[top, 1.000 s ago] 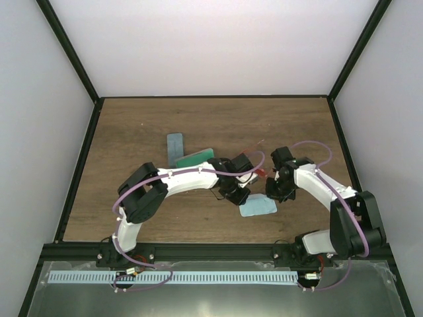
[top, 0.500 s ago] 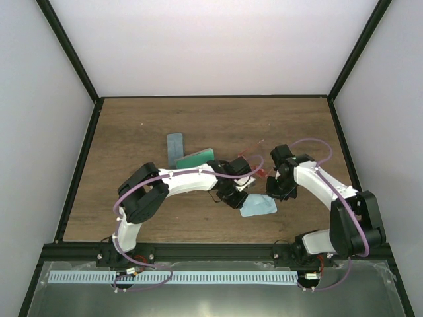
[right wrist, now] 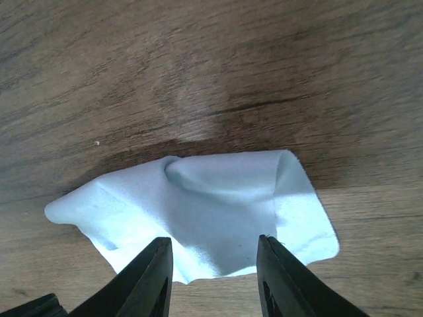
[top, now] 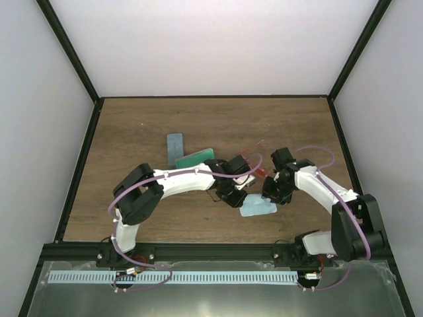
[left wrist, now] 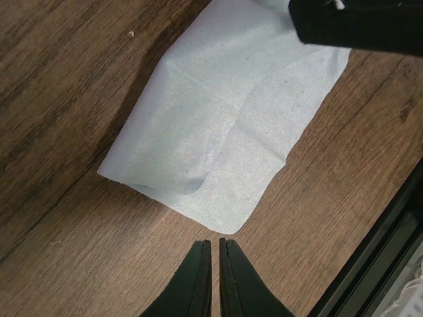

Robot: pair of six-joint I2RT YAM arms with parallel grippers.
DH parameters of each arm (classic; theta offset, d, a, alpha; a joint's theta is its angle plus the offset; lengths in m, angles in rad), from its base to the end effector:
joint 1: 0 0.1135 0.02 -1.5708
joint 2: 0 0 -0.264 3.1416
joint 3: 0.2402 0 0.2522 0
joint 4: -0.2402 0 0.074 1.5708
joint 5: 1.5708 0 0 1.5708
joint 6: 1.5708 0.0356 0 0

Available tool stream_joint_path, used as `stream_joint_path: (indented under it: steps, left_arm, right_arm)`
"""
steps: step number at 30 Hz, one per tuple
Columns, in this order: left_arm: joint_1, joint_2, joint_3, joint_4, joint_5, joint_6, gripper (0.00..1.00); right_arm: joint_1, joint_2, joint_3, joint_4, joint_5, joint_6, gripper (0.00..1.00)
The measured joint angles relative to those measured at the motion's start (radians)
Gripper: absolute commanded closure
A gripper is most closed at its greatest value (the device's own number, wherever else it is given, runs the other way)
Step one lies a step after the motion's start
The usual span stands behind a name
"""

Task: Organize the sunglasses
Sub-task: Fold the glasses cleaning cloth at the center of the board.

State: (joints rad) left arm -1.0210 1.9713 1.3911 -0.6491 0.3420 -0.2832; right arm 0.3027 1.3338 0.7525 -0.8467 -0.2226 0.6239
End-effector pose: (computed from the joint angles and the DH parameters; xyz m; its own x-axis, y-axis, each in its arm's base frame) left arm 0.1971 -0.3445 0.1712 -0.7136 0.6606 -0.2333 0.6900 0.6052 -0.3970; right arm 0.1992 0.0704 0.1781 -0.9542 0.2990 0.0122 0.2917 0.9204 0.2605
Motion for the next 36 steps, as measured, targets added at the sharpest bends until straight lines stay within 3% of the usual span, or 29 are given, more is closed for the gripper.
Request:
stream_joint_path:
  steps: [5, 10, 16, 23, 36]
  left_arm:
    - [0.000, -0.005, 0.000, -0.006, -0.002, 0.000, 0.96]
    - [0.000, -0.005, 0.000, -0.012, -0.019, 0.000, 0.96]
    - [0.012, -0.005, 0.000, -0.012, -0.026, 0.000, 0.96]
    - [0.024, -0.005, 0.004, -0.024, -0.027, 0.011, 0.96]
    - [0.027, -0.005, 0.010, -0.037, -0.026, 0.038, 0.96]
  right_arm:
    - [-0.009, -0.027, -0.043, 0.040, -0.037, 0.104, 0.59]
    - [-0.076, -0.183, -0.131, 0.085, -0.089, 0.234, 0.53]
    - [-0.159, -0.343, -0.276, 0.132, -0.176, 0.387, 0.56]
    - [-0.171, -0.352, -0.349, 0.193, -0.253, 0.508, 0.64]
    - [-0.195, -0.418, -0.398, 0.257, -0.284, 0.621, 0.62]
